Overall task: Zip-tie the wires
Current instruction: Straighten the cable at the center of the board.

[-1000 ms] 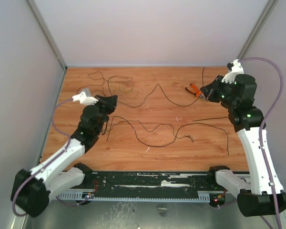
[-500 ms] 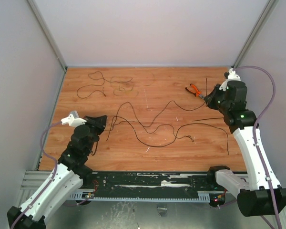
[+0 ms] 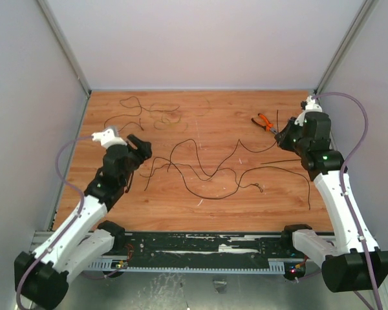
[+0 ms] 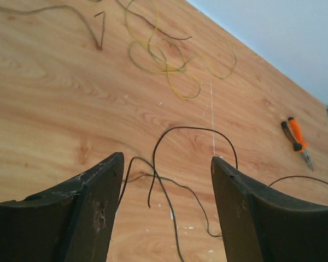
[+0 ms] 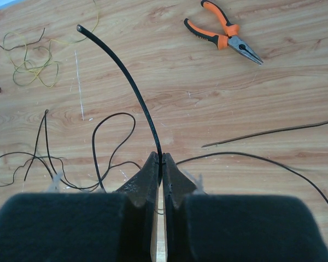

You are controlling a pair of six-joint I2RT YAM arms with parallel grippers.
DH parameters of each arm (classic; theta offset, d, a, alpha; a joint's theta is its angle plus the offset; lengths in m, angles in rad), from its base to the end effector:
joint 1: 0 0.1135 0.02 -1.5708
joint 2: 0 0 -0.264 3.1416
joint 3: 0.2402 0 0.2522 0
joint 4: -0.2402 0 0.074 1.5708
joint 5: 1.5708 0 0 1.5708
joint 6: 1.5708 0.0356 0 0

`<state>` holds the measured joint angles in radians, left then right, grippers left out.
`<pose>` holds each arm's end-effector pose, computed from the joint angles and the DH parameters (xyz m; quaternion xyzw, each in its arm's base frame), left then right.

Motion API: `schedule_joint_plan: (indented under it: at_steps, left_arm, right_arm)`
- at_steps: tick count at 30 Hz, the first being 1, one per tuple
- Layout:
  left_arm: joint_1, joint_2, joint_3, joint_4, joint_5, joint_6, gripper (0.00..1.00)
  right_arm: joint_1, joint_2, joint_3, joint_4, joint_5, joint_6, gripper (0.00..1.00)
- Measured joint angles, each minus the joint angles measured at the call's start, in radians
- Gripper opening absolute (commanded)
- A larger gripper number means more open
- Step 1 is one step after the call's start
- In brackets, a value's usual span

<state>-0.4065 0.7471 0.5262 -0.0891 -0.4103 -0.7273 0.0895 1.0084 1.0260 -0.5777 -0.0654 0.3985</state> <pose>0.1710 -0.0581 0.2652 -0.2448 0.7615 -0.1711 0.5752 0.2148 0.0216 0.3430 0.1189 0.8666 0.1447 0.4626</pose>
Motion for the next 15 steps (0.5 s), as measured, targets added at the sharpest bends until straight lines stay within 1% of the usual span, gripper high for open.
schedule_joint_plan:
  at_steps: [2, 5, 8, 11, 15]
  left_arm:
    - [0.023, 0.096, 0.074, 0.006, 0.065, 0.074, 0.80]
    - [0.045, 0.282, 0.221, 0.010, 0.190, 0.192, 0.82]
    - [0.056, 0.478, 0.380, -0.035, 0.302, 0.301, 0.82]
    - [0.060, 0.647, 0.518, -0.091, 0.385, 0.391, 0.82]
    - [0.063, 0.785, 0.610, -0.168, 0.465, 0.478, 0.82]
  right_arm:
    - [0.000, 0.000, -0.003, 0.002, 0.000, -0.002, 0.00]
    - [0.000, 0.000, -0.004, 0.004, 0.001, -0.003, 0.00]
    - [0.000, 0.000, -0.004, 0.012, 0.000, -0.003, 0.00]
    - [0.000, -0.002, -0.004, 0.023, -0.003, -0.003, 0.00]
    - [0.000, -0.008, -0.005, 0.031, -0.010, -0.002, 0.00]
